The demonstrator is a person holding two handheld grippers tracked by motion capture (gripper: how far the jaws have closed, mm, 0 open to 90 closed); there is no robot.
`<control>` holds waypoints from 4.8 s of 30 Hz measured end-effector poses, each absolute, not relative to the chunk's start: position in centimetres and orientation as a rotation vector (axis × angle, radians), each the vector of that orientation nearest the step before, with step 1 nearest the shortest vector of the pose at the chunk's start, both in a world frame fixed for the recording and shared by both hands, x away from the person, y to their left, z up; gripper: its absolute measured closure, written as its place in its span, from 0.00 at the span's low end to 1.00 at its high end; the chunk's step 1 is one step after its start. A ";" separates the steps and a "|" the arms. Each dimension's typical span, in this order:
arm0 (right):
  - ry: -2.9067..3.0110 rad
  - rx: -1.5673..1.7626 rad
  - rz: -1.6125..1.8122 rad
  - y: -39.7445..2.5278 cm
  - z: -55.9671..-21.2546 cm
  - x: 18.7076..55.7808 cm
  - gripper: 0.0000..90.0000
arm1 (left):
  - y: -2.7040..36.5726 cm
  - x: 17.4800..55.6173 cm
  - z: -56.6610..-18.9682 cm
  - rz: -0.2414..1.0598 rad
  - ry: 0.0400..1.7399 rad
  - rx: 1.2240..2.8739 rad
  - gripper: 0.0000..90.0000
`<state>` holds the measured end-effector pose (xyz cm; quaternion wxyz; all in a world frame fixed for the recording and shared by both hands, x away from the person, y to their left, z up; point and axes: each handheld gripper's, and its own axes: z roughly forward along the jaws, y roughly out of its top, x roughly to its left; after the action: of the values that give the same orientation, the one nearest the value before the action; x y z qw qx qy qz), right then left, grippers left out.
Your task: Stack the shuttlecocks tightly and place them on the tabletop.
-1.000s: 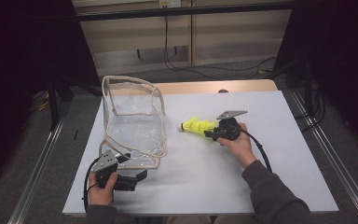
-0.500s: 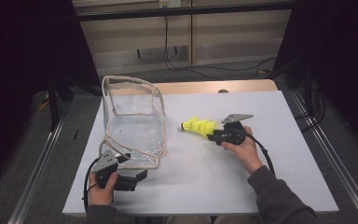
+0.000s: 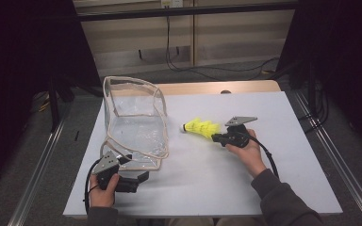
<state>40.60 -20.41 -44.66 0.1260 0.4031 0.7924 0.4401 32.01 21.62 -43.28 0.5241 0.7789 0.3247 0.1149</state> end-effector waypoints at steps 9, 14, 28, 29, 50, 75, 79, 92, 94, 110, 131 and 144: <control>2.296 1.167 1.321 -19.9 -44.4 40.7 0.99 | 21.6 32.0 -43.3 0.274 0.779 1.861 0.03; 2.303 1.160 1.335 -19.5 -44.5 40.7 0.99 | 21.6 32.0 -43.3 0.274 0.778 1.859 0.03; 2.312 1.164 1.310 -19.1 -44.9 40.7 0.81 | 21.6 32.0 -43.3 0.274 0.778 1.862 0.03; 2.307 1.166 1.310 -19.1 -44.9 40.7 0.78 | 21.6 32.0 -43.3 0.274 0.778 1.861 0.03; 2.291 1.220 1.283 -17.0 -45.2 41.8 0.41 | 21.7 32.0 -43.3 0.272 0.778 1.857 0.03; 2.269 1.303 1.307 -15.2 -45.8 43.1 0.22 | 21.7 32.0 -43.3 0.266 0.781 1.852 0.03; 2.259 1.311 1.303 -14.9 -45.7 43.2 0.21 | 21.7 32.0 -43.4 0.266 0.782 1.849 0.03; 2.212 1.281 1.259 -14.6 -45.7 43.4 0.46 | 21.7 32.0 -43.4 0.266 0.782 1.855 0.03; 2.214 1.277 1.249 -14.6 -45.7 43.4 0.48 | 21.7 32.0 -43.3 0.266 0.783 1.858 0.03; 2.211 1.251 1.247 -14.4 -45.8 43.5 0.62 | 21.7 32.0 -43.4 0.263 0.780 1.857 0.03; 2.221 1.215 1.267 -14.2 -45.9 43.5 0.71 | 21.6 32.0 -43.4 0.262 0.780 1.853 0.03; 2.213 1.201 1.252 -14.4 -45.8 43.9 0.88 | 21.7 32.0 -43.4 0.263 0.783 1.859 0.03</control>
<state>43.86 -14.39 -45.80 0.1640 0.4213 0.7763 0.4393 31.96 21.70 -43.40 0.5258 0.7774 0.3273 0.1102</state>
